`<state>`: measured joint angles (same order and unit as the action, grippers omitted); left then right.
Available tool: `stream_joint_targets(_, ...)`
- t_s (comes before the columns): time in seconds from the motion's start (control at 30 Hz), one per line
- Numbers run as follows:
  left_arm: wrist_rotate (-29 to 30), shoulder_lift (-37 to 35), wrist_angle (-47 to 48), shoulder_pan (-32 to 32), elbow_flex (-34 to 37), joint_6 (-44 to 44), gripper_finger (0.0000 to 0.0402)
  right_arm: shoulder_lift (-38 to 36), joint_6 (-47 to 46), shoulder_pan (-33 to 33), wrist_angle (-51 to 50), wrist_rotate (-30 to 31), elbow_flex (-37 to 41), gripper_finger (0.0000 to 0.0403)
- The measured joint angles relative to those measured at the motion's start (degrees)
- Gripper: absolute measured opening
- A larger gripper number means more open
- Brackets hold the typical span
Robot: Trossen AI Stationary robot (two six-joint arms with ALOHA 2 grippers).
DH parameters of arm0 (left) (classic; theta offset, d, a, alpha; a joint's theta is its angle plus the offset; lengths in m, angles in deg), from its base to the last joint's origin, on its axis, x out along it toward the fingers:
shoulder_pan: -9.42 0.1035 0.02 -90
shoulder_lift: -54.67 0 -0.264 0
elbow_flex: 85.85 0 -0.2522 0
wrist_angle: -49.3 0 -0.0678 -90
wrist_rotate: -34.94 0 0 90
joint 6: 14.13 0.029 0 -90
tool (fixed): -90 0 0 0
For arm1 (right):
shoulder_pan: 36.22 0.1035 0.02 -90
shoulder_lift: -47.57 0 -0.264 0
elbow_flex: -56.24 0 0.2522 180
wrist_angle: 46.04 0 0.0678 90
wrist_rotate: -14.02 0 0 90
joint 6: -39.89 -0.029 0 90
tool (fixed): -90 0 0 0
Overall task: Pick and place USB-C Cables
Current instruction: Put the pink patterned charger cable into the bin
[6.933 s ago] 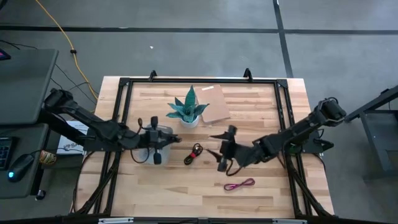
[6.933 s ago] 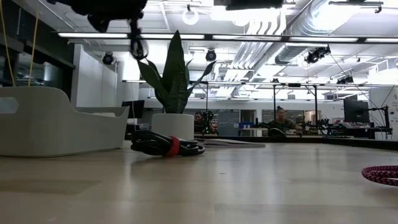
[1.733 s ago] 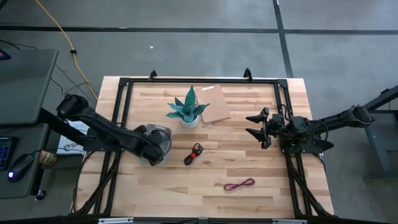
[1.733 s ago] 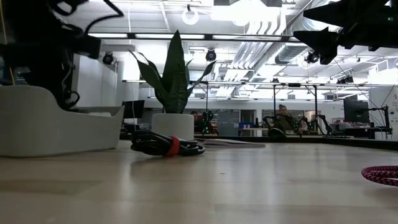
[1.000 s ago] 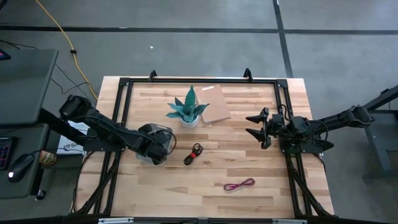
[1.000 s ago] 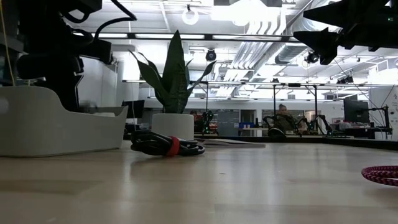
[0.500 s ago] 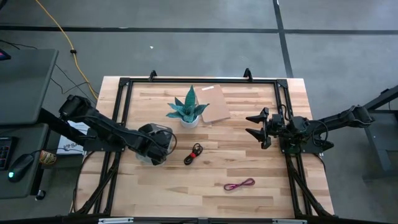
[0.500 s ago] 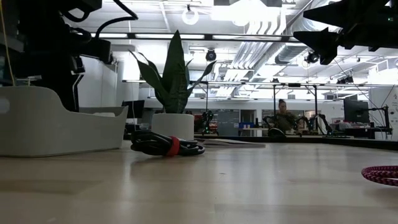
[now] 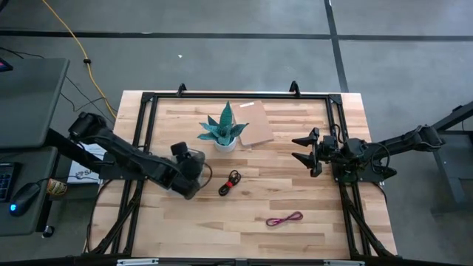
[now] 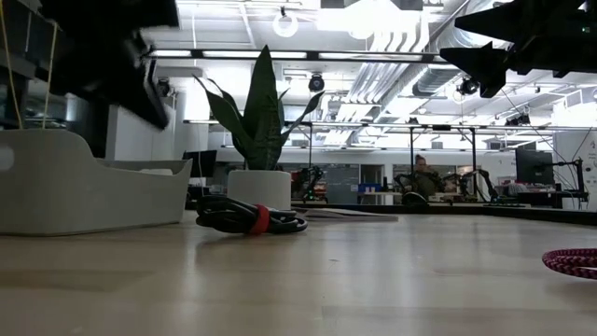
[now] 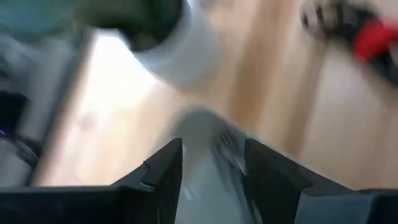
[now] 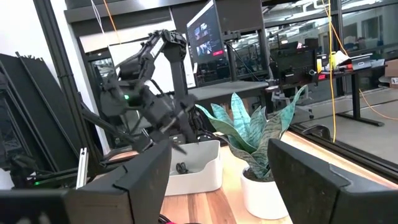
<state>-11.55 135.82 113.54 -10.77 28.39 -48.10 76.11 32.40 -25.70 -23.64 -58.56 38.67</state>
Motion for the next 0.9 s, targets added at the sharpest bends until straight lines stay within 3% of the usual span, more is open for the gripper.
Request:
stream_joint_targets(0.23, 16.7, -9.0, -3.4, -6.0, 2.0, 0.3, 0.0152, 0.0, 0.0, 0.0, -0.2, 0.0, 0.0, 0.0259)
stream_joint_targets(0.33, 17.5, -15.9, -10.7, -7.0, 7.3, 4.1, 0.0151, 0.0, 0.0, 0.0, 0.1, 0.6, 0.0, 0.0259)
stream_joint_targets(0.5, 6.0, -28.7, -33.8, -4.3, 19.8, 18.4, 0.0135, 0.0, 0.0, 0.0, 0.7, 2.5, 0.0, 0.0259)
stream_joint_targets(0.67, -17.1, -38.4, -63.0, 0.7, 31.5, 35.1, 0.0111, 0.0, -0.4, 0.0, 1.4, 2.5, 0.0, 0.0259)
stream_joint_targets(0.77, -20.8, -42.7, -69.5, 2.7, 35.0, 37.0, 0.0102, 0.2, -1.7, 0.0, 1.7, 2.5, 0.0, 0.0259)
stream_joint_targets(0.9, -18.7, -46.7, -70.0, 3.9, 36.1, 37.2, 0.0099, 0.7, -1.6, 0.0, 1.8, 2.4, 0.0, 0.0259)
